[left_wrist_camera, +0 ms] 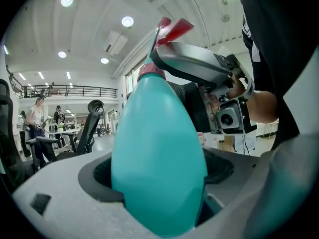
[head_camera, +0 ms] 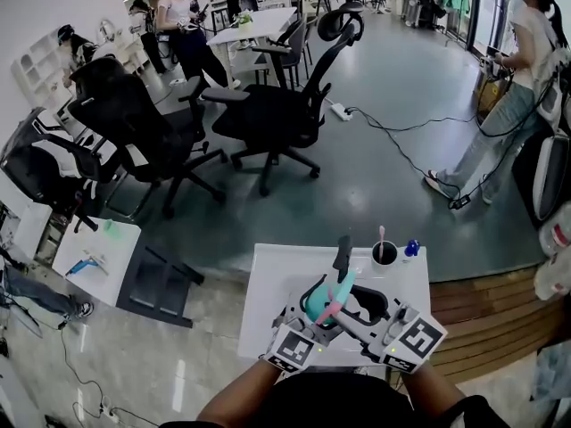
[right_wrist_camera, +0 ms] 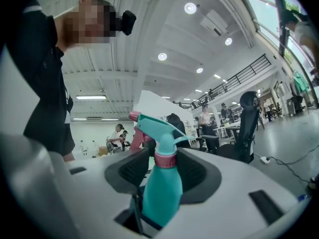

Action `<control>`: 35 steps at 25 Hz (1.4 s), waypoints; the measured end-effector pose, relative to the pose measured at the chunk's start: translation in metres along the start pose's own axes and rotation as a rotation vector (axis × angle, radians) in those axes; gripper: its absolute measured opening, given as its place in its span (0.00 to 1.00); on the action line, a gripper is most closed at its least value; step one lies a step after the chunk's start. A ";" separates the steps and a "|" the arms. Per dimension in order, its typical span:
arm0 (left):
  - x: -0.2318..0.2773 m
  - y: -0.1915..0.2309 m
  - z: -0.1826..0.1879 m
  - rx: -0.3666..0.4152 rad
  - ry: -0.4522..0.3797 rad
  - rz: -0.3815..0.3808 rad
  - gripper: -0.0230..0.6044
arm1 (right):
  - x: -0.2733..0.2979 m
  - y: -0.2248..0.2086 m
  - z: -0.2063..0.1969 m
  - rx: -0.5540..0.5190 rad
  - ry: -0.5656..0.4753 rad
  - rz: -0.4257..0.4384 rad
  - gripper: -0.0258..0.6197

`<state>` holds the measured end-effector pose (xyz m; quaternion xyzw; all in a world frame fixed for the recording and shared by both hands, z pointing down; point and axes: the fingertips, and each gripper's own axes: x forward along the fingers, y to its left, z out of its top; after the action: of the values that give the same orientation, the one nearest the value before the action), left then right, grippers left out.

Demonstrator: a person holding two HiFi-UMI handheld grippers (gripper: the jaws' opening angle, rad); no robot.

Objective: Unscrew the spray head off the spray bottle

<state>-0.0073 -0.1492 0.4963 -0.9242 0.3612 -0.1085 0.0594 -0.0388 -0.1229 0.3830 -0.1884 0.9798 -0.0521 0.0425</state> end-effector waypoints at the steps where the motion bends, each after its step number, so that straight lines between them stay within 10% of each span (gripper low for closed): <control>1: 0.001 -0.003 -0.003 0.001 0.006 -0.007 0.76 | 0.001 0.001 0.001 -0.002 0.002 0.004 0.31; 35: -0.001 0.002 -0.073 -0.066 0.144 0.010 0.76 | -0.018 -0.009 0.045 -0.092 -0.080 -0.058 0.26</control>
<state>-0.0276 -0.1523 0.5660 -0.9136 0.3727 -0.1624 0.0033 -0.0140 -0.1284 0.3404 -0.2205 0.9728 -0.0004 0.0714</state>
